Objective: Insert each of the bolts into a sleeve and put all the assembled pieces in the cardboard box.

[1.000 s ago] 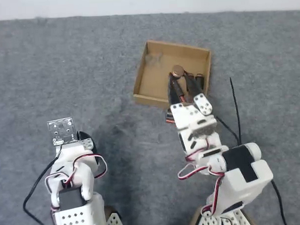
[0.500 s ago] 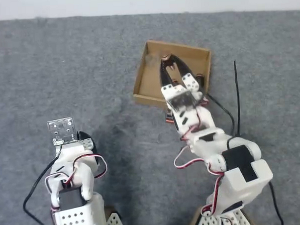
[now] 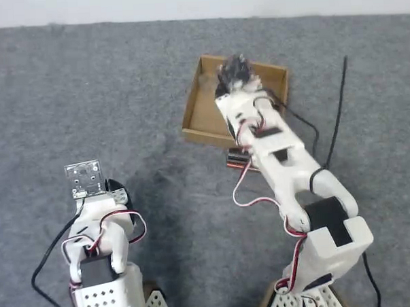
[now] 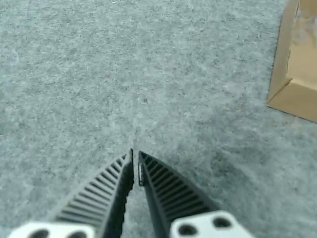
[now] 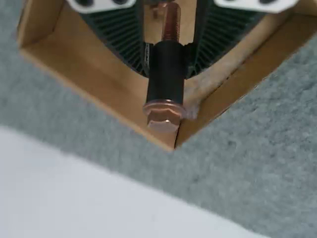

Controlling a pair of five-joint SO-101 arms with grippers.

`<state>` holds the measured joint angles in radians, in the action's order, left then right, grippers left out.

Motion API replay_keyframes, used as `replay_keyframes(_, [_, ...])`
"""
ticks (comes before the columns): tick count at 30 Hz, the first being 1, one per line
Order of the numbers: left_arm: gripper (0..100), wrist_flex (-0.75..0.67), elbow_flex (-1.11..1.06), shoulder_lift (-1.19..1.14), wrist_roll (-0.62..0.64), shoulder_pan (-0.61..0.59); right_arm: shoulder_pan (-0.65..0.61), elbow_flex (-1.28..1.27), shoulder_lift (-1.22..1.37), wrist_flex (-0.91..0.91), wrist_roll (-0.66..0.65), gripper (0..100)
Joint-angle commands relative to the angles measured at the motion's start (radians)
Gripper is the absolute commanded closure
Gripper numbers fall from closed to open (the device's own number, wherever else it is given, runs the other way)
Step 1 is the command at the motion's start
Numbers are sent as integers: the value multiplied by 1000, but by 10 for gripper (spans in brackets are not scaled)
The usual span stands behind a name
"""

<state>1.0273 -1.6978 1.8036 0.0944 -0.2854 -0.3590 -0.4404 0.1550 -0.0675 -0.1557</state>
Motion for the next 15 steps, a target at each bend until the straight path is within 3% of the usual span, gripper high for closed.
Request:
replay_keyframes(1, [989, 0, 13, 0, -12, -5, 10, 270, -8, -346, 106, 991])
replay_keyframes(10, [989, 2, 13, 0, -12, -5, -8, 885, 346, -981, 123, 989])
replay_keyframes(15, [989, 2, 13, 0, -12, -5, -10, 1209, 538, -1185, 209, 988])
